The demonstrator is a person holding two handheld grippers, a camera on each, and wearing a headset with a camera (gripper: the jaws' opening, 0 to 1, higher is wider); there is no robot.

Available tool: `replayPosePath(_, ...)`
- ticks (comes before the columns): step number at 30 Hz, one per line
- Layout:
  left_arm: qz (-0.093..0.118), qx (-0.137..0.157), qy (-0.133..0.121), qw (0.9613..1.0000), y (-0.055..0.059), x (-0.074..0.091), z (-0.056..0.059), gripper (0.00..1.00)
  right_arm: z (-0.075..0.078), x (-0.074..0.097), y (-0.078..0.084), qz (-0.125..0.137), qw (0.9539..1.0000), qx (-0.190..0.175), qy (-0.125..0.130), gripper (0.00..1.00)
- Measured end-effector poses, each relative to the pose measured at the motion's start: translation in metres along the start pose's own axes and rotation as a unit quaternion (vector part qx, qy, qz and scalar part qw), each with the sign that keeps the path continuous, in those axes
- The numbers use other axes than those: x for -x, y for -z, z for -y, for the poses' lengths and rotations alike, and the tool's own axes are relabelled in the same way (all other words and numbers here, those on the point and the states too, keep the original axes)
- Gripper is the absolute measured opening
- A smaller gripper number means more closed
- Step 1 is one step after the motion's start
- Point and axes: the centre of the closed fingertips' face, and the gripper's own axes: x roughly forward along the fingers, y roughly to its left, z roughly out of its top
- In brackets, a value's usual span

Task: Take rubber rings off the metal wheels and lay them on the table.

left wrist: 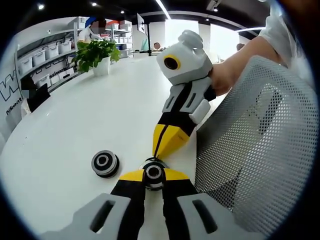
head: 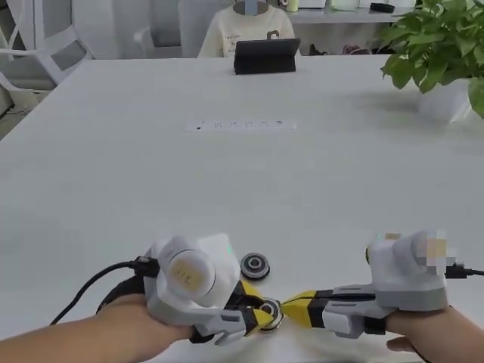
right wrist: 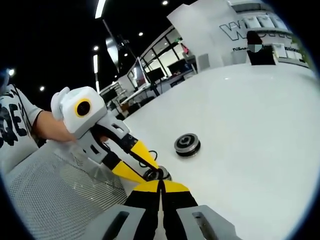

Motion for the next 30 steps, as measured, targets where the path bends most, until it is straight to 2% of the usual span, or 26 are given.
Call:
replayPosePath(4,-0.001,0.003,-0.001,1.0000,0.000,0.000,0.000,0.07,-0.003,-0.002,-0.001,-0.002,0.9999,0.011,-0.002,0.00)
replayPosePath(21,-0.002,0.004,-0.001,1.0000,0.000,0.000,0.000,0.07,-0.009,-0.007,-0.002,0.009,0.9998,0.018,-0.005,0.00)
replayPosePath(23,-0.002,0.004,-0.001,1.0000,0.000,0.000,0.000,0.07,-0.012,-0.008,-0.003,0.013,0.9997,0.018,-0.007,0.00)
replayPosePath(25,-0.001,0.002,0.000,1.0000,-0.001,0.000,0.000,0.07,-0.019,-0.009,-0.005,0.017,0.9994,0.020,-0.020,0.00)
replayPosePath(26,-0.001,0.003,-0.001,1.0000,0.000,0.000,0.000,0.07,-0.022,-0.010,-0.013,0.036,0.9988,0.018,-0.029,0.00)
replayPosePath(27,-0.001,0.004,-0.001,1.0000,0.000,0.000,0.000,0.07,-0.021,-0.009,-0.010,0.026,0.9992,0.018,-0.022,0.00)
replayPosePath(30,-0.001,0.004,-0.001,1.0000,0.000,0.000,0.000,0.07,-0.019,-0.010,-0.010,0.024,0.9991,0.026,-0.022,0.00)
